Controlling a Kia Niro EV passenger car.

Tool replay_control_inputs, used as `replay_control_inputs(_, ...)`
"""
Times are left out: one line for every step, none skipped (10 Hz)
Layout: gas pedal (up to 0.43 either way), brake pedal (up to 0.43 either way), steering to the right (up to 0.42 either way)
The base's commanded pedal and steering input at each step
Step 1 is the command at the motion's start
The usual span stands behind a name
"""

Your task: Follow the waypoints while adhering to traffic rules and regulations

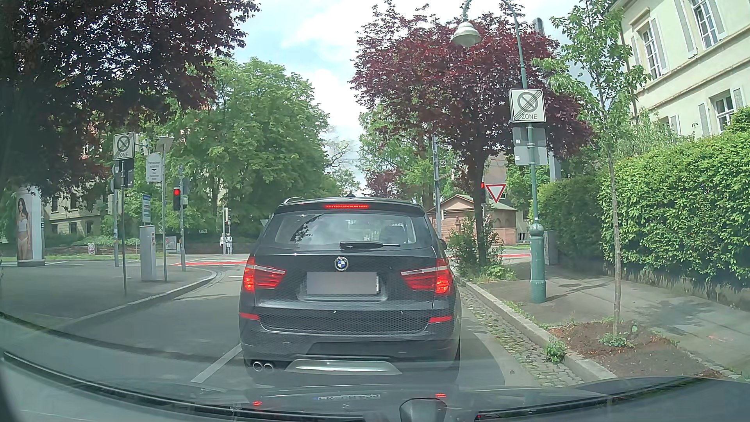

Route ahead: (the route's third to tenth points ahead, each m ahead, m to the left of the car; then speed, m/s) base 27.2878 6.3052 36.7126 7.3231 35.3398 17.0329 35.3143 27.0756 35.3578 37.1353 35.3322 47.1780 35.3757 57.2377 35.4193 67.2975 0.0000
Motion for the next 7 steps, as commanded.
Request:
replay_control_inputs(0.000,0.274,0.002)
replay_control_inputs(0.000,0.274,0.002)
replay_control_inputs(0.000,0.274,0.002)
replay_control_inputs(0.000,0.274,0.002)
replay_control_inputs(0.000,0.274,0.002)
replay_control_inputs(0.000,0.274,0.002)
replay_control_inputs(0.000,0.274,0.002)
